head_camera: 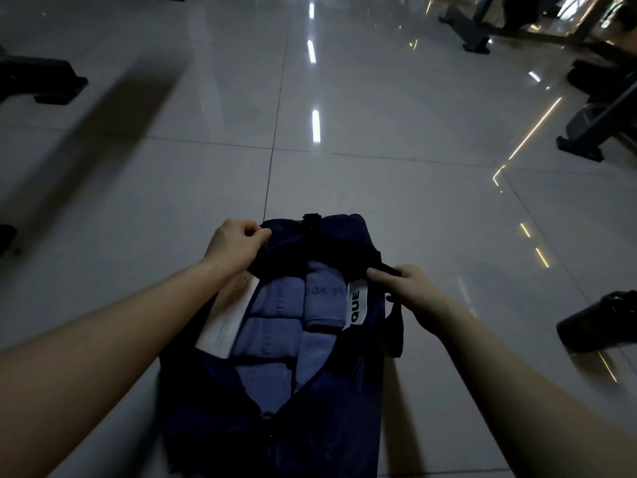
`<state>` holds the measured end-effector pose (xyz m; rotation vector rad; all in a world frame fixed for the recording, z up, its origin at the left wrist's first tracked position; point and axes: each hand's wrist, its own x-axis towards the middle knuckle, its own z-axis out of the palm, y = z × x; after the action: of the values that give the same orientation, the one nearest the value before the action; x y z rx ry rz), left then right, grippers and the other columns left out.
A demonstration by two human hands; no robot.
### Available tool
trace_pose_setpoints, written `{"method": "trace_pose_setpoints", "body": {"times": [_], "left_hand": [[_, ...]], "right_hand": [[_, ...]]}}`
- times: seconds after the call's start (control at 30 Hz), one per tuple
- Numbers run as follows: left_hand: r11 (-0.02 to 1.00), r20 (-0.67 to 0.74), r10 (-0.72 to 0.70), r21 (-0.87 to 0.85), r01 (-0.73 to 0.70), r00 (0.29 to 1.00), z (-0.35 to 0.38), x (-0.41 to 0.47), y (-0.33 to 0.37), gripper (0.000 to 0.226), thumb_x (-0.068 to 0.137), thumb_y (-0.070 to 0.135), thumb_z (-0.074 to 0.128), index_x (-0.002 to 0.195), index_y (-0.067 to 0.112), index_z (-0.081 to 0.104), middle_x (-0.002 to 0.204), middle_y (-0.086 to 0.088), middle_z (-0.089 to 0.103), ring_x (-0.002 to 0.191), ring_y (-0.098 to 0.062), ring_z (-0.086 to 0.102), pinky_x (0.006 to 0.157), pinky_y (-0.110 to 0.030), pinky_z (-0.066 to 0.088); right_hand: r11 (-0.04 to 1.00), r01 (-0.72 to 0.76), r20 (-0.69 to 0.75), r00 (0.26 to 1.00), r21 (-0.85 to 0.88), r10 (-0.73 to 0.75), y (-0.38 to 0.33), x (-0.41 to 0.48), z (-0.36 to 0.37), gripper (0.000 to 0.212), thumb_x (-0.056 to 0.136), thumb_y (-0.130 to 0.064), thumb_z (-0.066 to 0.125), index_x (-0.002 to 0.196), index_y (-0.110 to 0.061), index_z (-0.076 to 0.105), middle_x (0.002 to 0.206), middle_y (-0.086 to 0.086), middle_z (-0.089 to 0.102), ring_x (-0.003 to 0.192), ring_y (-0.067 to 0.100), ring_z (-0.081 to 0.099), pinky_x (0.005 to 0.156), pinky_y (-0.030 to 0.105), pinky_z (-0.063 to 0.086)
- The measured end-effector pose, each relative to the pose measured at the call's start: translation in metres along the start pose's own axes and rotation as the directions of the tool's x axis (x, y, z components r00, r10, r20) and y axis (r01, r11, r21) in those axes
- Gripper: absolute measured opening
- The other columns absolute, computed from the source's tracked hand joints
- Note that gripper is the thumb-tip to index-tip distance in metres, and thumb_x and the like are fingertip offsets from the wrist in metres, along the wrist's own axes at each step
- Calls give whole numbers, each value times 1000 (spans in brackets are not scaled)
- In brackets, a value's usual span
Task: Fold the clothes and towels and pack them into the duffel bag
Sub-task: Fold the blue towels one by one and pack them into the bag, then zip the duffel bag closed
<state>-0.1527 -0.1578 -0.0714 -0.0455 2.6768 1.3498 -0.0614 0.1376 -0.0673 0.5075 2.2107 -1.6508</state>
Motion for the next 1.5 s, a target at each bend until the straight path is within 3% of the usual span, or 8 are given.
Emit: {"method": "trace_pose_setpoints", "body": {"times": [0.1,0.3,0.43,0.57,0.8,1.2,1.4,1.5], "left_hand": [[946,7,117,305,-113,993,-3,-25,-9,41,89,57,65,107,21,60,97,4,63,91,-20,60,77,-36,50],[626,-69,384,753,-204,921,-25,-74,-37,85,65,72,76,125,16,51,124,-11,53,111,-34,51,94,-52,42],[497,-23,226,863,-95,974,-33,-106,-35,71,75,75,65,114,16,55,108,-8,61,98,-30,59,73,-40,40],[583,58,-183,810,61,981,-48,-116,-36,47,94,57,53,119,19,64,113,-7,69,97,-27,67,68,-29,43],[922,168,-207,364,135,964,-51,-103,24,29,96,36,63,97,9,72,97,-9,73,88,-26,69,82,-36,58],[926,430,-136,376,-39,892,33,-117,146,16,103,22,56,93,12,63,76,-2,60,60,-13,57,40,-17,41],[949,364,-3,296,-113,931,108,-104,188,36,103,37,51,119,9,67,109,-11,70,97,-28,68,88,-39,57],[966,252,22,245,-86,968,140,-99,199,37,104,36,49,118,7,67,114,-17,68,99,-34,65,84,-36,52]], "right_hand": [[980,53,-79,994,-192,-70,-1,-16,11,33,92,-38,70,84,-6,65,73,2,65,56,8,61,50,20,42],[730,-28,-410,842,-682,-351,13,-60,37,62,78,-67,67,102,-13,48,103,3,53,90,25,56,73,40,49],[664,-86,-392,860,-743,-327,-4,-94,66,50,85,-65,56,92,-16,53,92,2,56,84,28,60,67,36,47],[677,-151,-219,976,-720,-15,0,-102,77,33,90,-45,56,77,-16,46,77,2,55,73,27,57,60,32,43],[765,-116,-232,972,-633,-45,-26,-110,13,13,76,-23,58,73,-13,66,68,8,71,67,29,71,65,39,61],[878,-251,-379,921,-407,87,-12,-144,-106,15,81,-13,57,85,-3,68,73,16,74,62,31,74,64,47,64],[947,-232,-576,815,-221,65,39,-157,-136,31,70,-32,55,92,-13,66,90,9,71,79,34,70,71,42,61],[940,-224,-680,733,-259,-13,52,-158,-143,23,88,-29,56,93,-8,64,96,15,69,92,38,65,75,35,51]]}}
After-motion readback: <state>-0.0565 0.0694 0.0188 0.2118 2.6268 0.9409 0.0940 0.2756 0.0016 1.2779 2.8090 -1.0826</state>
